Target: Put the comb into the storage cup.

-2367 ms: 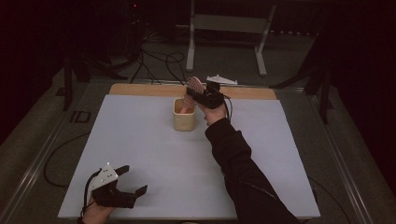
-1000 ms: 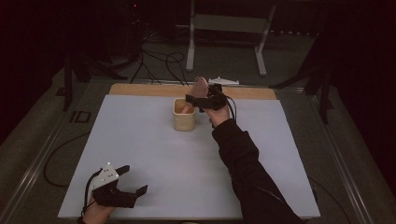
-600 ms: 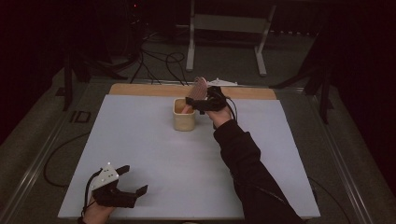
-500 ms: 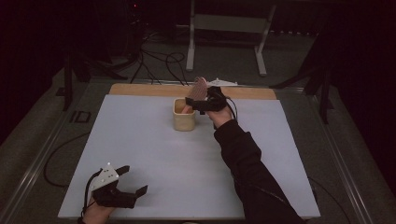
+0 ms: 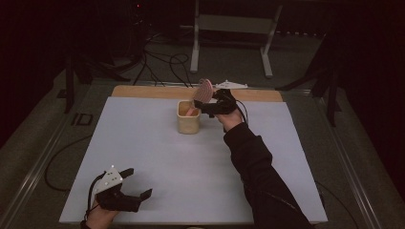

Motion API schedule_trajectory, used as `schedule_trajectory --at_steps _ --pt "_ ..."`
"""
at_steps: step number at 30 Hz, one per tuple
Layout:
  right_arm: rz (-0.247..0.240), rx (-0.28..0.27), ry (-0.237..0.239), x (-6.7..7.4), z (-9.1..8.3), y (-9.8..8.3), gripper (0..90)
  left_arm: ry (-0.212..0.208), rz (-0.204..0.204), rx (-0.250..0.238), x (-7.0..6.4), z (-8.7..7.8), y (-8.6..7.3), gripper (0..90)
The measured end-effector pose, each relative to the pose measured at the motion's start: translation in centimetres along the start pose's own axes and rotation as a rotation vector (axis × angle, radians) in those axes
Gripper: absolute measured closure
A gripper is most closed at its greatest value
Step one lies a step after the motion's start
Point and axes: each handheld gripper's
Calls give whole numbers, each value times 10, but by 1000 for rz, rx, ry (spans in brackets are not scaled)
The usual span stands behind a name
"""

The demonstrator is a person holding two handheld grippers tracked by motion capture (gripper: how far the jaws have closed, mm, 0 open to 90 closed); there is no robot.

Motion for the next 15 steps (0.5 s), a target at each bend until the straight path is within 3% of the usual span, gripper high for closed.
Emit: schedule_trajectory --at_steps 15 --pt "-6 7 4 -9 -16 -11 89 4 -2 -3 1 0 1 2"
Point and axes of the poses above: each handheld gripper's, and its own axes: z roughly forward along the jaws, y roughly out of its top, x roughly to its left, and after that the axes turned 14 degrees about -y, right-handed
